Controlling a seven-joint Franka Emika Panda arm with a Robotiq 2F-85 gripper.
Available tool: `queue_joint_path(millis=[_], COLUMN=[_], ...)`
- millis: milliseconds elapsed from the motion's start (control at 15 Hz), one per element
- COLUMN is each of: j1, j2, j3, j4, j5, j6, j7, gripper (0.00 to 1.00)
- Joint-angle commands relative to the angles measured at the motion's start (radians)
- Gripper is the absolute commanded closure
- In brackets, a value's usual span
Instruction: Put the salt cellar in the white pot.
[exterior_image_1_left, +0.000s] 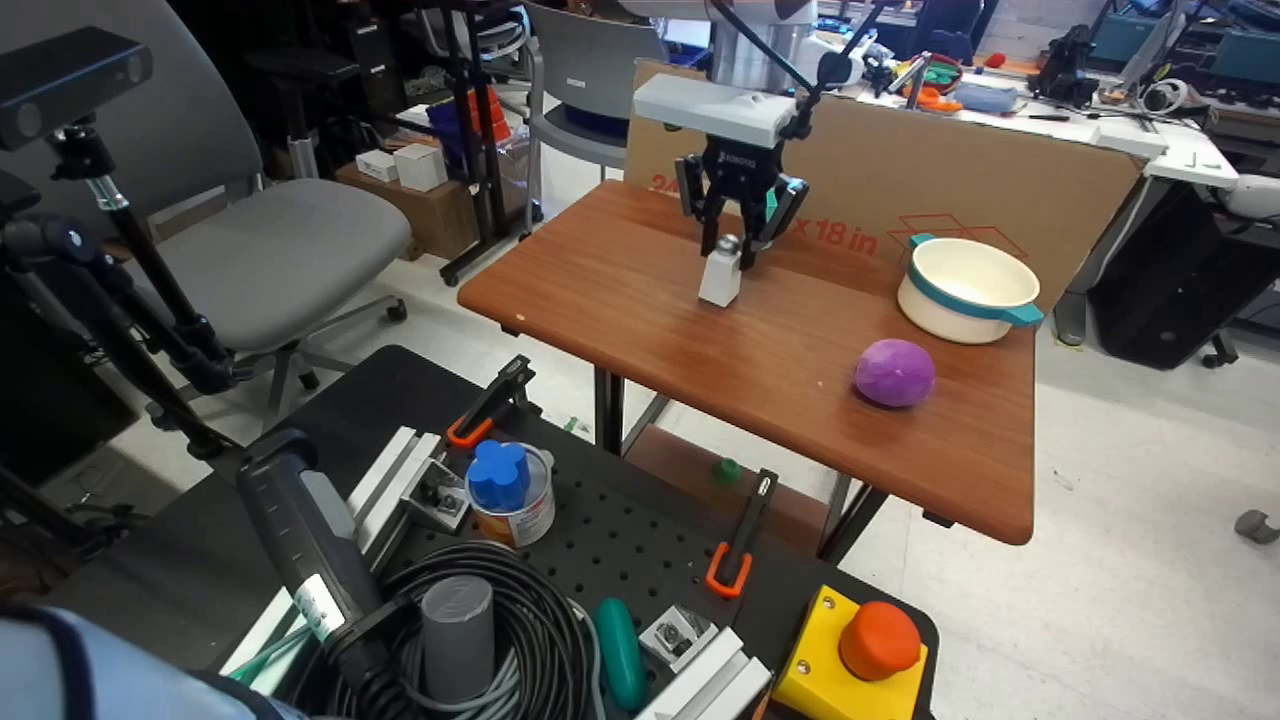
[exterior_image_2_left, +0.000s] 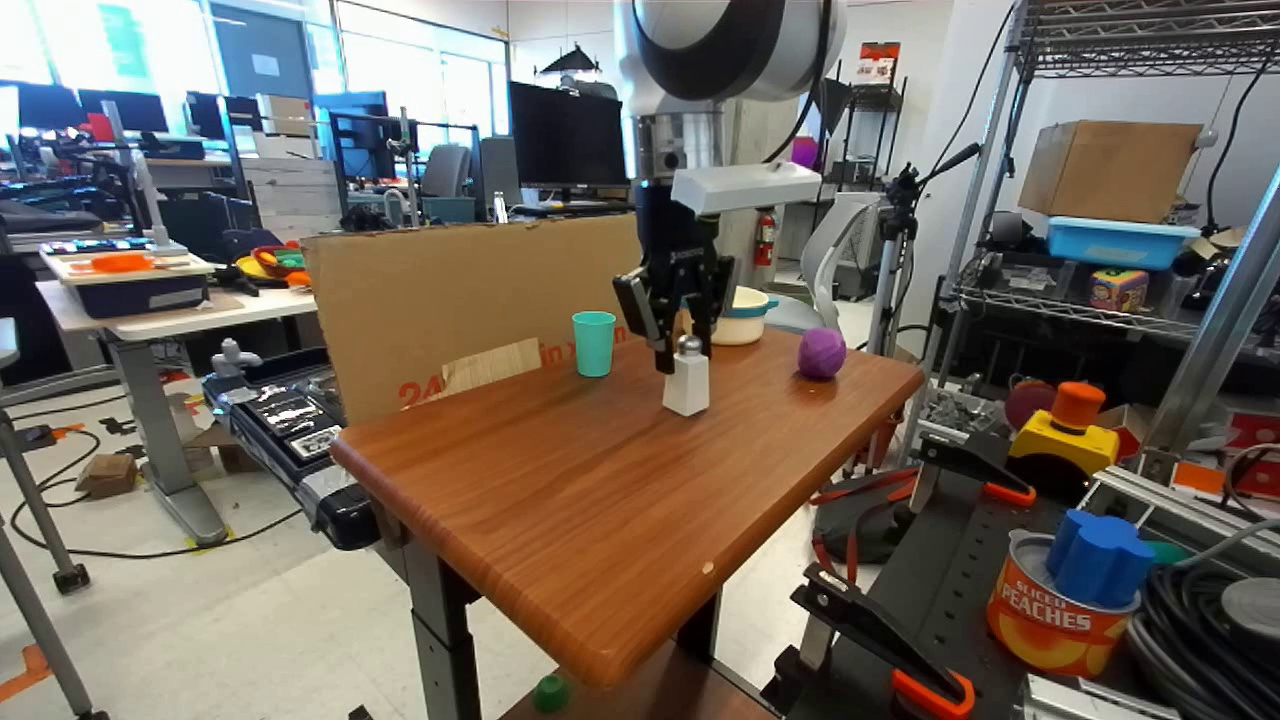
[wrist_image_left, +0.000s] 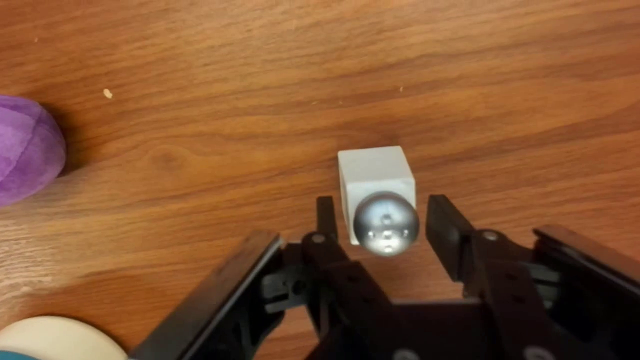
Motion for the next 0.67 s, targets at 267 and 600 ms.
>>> queue_joint_path(millis=[267,600], j1=[0.009,-0.050], j2=[-0.085,-0.196], j3=[-0.017,-0.041], j4=[0.026,0.092], j5=[-0.027,-0.017], j6=[-0.119,-0.210], j7=[-0.020,-0.077], gripper=[0.92,0.92])
